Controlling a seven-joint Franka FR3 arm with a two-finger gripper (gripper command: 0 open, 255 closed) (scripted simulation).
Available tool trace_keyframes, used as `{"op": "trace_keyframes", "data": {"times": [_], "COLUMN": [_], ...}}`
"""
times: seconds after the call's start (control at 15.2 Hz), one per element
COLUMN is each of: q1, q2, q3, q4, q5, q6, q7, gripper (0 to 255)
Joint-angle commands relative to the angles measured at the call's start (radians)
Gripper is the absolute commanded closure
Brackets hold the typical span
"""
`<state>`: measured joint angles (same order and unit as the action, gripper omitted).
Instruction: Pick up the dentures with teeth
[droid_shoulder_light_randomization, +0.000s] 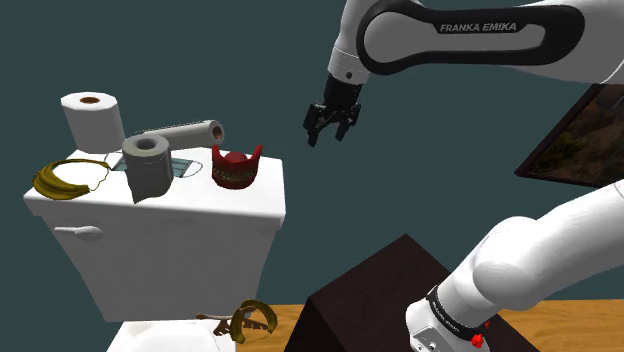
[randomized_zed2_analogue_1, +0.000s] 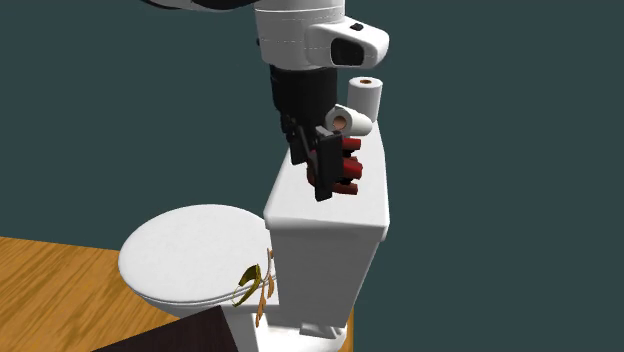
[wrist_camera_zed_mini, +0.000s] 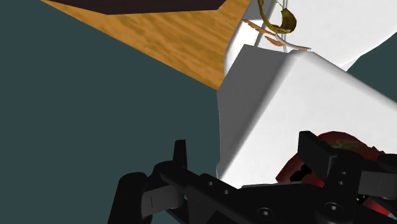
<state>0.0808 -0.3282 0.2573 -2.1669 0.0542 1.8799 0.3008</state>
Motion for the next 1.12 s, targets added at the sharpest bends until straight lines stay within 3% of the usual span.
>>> {"op": "trace_keyframes", "data": {"times": [0.0,0.59,1.06], "q1": [0.008,0.060,0.142], "q2": [0.060,0.371,0.640], "q3": [0.025,0.117,0.148], "q4": [0.041,0.300,0.583], "q5": [0.002,-0.048,-0.126], "q6": [0.018,0.060,0.034], "q7": [0.033,0.188,0.299], "gripper": [0,0,0]}}
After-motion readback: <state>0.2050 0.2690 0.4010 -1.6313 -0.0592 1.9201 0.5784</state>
